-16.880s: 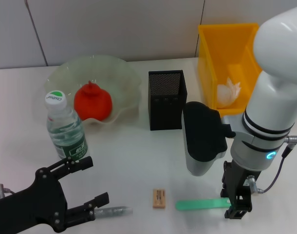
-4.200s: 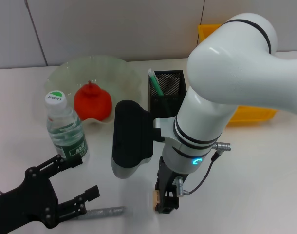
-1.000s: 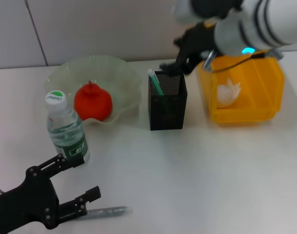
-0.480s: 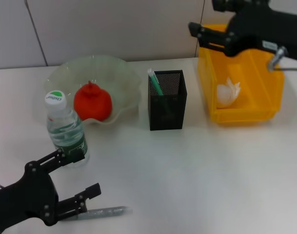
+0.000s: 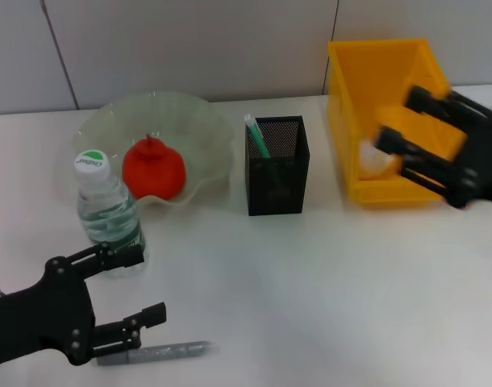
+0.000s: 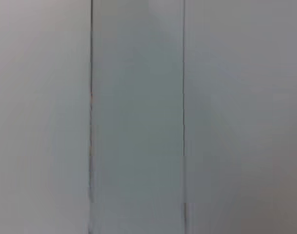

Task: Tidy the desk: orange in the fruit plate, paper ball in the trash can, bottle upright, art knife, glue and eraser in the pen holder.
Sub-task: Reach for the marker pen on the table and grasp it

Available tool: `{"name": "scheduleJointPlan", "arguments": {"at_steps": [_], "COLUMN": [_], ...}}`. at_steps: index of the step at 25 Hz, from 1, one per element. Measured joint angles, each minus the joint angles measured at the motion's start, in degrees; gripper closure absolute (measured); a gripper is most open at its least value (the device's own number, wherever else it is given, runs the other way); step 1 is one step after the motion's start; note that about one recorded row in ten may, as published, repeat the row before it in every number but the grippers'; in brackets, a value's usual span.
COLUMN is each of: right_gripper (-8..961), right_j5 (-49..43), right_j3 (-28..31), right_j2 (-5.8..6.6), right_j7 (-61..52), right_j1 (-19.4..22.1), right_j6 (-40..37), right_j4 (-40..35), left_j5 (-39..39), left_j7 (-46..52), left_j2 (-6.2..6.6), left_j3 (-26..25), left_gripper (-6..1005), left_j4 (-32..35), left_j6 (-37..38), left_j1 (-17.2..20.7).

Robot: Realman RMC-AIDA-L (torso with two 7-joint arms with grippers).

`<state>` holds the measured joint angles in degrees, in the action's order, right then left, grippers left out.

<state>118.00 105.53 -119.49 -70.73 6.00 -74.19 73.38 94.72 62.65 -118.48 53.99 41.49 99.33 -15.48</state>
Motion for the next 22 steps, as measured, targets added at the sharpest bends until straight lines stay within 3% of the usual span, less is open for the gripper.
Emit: {"name": "scheduleJointPlan", "arguments": {"at_steps": [1, 2, 3, 6, 7, 11, 18, 22], "right_gripper": [286, 285, 285, 285, 285, 285, 285, 285], "right_j5": [2.88, 2.88, 3.21, -0.28, -0.28, -7.22, -8.03, -8.05], "right_j3": [3.81, 3.81, 5.91, 15.54, 15.54, 24.07, 24.86, 24.86], "right_j2": [0.07, 0.07, 0.13, 0.97, 0.97, 0.67, 0.49, 0.47], "right_j7": [3.04, 3.04, 4.49, 14.84, 14.84, 23.95, 23.99, 23.90], "right_j1": [-1.24, -1.24, -2.26, -6.73, -6.73, -8.27, -8.39, -8.73], "right_j6": [-6.98, -6.98, -10.06, -21.41, -21.41, -24.35, -23.99, -23.92], "right_j4": [-9.34, -9.34, -14.05, -33.98, -33.98, -45.30, -49.66, -51.02], "left_j5": [0.42, 0.42, 0.43, 1.55, 2.81, 10.68, 26.00, 35.04], "left_j7": [1.57, 1.57, 2.55, 7.80, 10.25, 20.01, 35.04, 43.74], "left_j2": [-0.08, -0.08, -0.11, -0.03, -0.02, -0.12, -0.15, -0.13], "left_j3": [1.34, 1.34, 2.57, 6.52, 7.73, 11.25, 19.01, 25.32], "left_gripper": [202, 202, 202, 203, 203, 203, 203, 204], "left_j4": [2.76, 2.76, 4.36, 10.91, 13.78, 27.22, 45.68, 49.81], "left_j6": [0.16, 0.16, 0.13, -1.08, -1.43, -1.94, -1.94, -2.15], "left_j1": [0.28, 0.28, 0.48, 0.83, 0.89, 0.86, -0.97, -3.99]}}
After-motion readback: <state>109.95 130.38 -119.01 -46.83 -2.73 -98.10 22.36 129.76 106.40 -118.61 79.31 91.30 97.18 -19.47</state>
